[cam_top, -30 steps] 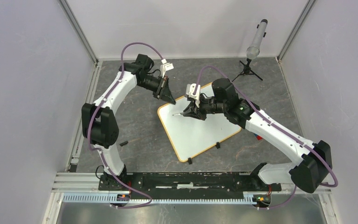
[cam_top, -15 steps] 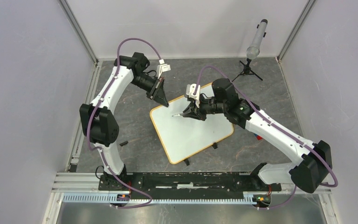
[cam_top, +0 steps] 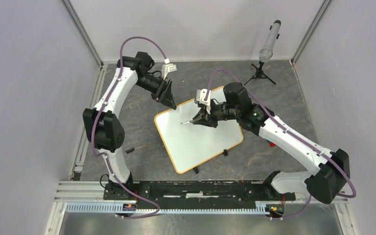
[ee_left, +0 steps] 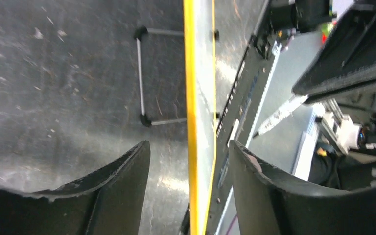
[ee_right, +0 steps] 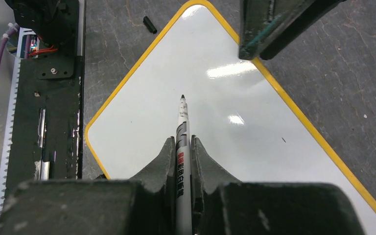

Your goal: Write a sentence on the whiteboard

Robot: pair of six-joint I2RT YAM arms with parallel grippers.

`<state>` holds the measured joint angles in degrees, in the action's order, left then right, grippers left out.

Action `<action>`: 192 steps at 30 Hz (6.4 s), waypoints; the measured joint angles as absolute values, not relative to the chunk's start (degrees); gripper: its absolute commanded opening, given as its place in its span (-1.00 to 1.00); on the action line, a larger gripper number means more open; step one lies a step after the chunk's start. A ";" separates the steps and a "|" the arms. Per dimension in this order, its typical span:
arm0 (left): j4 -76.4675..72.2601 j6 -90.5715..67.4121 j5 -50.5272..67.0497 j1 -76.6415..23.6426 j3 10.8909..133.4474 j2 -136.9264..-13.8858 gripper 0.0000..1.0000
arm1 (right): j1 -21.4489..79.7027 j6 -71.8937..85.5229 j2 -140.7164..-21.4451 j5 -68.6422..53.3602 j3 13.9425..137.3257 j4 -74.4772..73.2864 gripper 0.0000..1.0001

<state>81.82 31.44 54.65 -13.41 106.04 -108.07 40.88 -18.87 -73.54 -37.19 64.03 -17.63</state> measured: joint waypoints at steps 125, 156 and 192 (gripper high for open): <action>54.74 12.51 54.08 -10.72 77.49 -86.21 -0.95 | 54.68 -15.79 -84.55 -23.24 73.17 -13.34 -1.00; 54.74 13.28 54.28 -10.72 77.49 -86.24 -0.95 | 54.96 -18.39 -85.52 -18.50 72.36 -13.43 -1.00; 54.78 13.28 54.59 -10.72 77.49 -86.24 -0.95 | 53.08 -18.76 -83.72 -17.69 73.32 -15.90 -1.00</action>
